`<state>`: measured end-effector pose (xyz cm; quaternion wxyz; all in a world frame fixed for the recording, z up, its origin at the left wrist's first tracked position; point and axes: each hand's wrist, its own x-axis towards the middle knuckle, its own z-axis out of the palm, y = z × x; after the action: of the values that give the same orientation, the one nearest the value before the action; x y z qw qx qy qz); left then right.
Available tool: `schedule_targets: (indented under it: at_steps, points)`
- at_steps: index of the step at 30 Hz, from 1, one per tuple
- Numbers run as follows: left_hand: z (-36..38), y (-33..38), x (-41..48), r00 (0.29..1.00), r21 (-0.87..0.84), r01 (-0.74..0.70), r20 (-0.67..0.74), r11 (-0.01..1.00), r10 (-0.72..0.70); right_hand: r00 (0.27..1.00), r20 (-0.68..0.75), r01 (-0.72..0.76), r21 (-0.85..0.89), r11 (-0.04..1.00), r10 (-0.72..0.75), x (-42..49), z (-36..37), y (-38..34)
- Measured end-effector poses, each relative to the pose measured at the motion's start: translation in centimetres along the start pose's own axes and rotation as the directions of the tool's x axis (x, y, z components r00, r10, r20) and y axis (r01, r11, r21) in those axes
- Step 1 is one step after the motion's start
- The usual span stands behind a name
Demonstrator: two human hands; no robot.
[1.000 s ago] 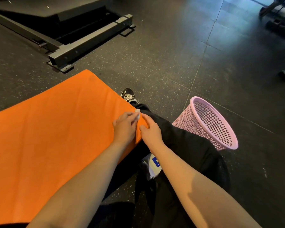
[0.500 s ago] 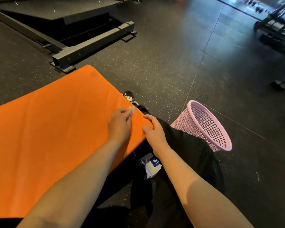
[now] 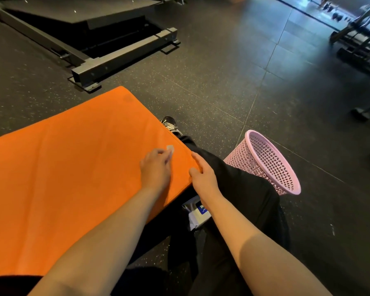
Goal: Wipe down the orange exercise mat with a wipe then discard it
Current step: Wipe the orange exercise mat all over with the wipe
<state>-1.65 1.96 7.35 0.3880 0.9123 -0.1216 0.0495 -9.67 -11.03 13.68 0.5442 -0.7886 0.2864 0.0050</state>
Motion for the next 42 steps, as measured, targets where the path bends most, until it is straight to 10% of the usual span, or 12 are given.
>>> schedule_targets:
  at_steps: [4, 12, 18, 28, 34, 42]
  points:
    - [0.0, -1.5, -0.7, 0.99, -0.065, 0.143, 0.003, 0.988, -0.143, 1.0, -0.007, 0.004, -0.059, 0.998, -0.005, -0.1, 0.6, 0.2]
    - [1.7, 2.4, -3.3, 0.948, -0.228, -0.236, 0.159, 0.945, 0.275, 1.0, 0.002, -0.015, -0.032, 0.999, 0.015, 0.1, 0.4, 1.5]
    - [1.6, -2.4, -3.6, 0.982, 0.013, 0.153, 0.106, 0.988, -0.153, 0.998, 0.007, -0.056, -0.043, 0.998, 0.056, 0.4, 0.6, 2.4]
    - [2.4, 0.9, -2.8, 0.98, -0.224, -0.111, 0.139, 0.968, 0.144, 0.997, 0.055, -0.067, 0.133, 0.989, 0.06, 1.4, 0.0, 2.0]
    - [1.7, -0.8, -0.8, 0.972, -0.083, 0.23, 0.068, 0.97, -0.225, 0.985, 0.108, -0.144, 0.1, 0.985, 0.133, 2.6, -0.1, -0.7]
    - [1.2, 2.7, 1.8, 0.992, -0.321, -0.022, 0.113, 0.947, 0.061, 0.997, -0.035, -0.072, -0.055, 0.996, 0.07, 3.7, 0.4, -3.1]
